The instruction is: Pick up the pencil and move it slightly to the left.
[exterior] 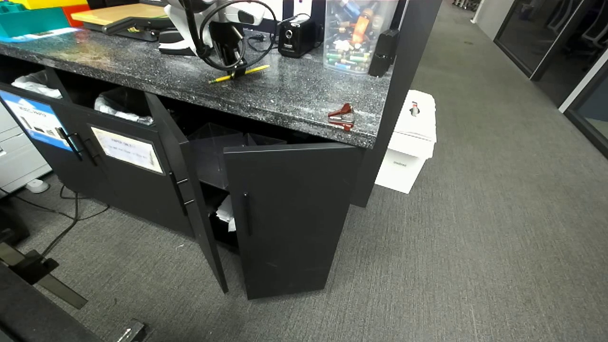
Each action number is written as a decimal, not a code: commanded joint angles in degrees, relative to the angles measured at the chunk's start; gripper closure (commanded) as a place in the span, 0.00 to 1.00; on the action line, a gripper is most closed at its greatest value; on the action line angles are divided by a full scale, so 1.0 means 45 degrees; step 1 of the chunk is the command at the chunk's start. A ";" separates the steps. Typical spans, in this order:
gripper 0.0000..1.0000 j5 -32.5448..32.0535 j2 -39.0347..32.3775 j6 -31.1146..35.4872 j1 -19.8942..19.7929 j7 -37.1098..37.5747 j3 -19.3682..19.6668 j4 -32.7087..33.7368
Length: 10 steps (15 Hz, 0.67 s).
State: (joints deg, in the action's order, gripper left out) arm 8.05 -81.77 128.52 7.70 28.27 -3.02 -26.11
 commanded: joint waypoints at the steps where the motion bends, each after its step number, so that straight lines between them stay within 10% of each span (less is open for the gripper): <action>1: 0.60 -0.0065 -0.0180 0.0202 0.0012 -0.0097 0.0036 0.0313; 10: 0.01 0.0219 0.2594 -0.3878 0.0198 0.4241 0.0071 -0.0427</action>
State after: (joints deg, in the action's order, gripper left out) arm 8.86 -76.89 118.83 8.39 38.56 -3.81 -25.87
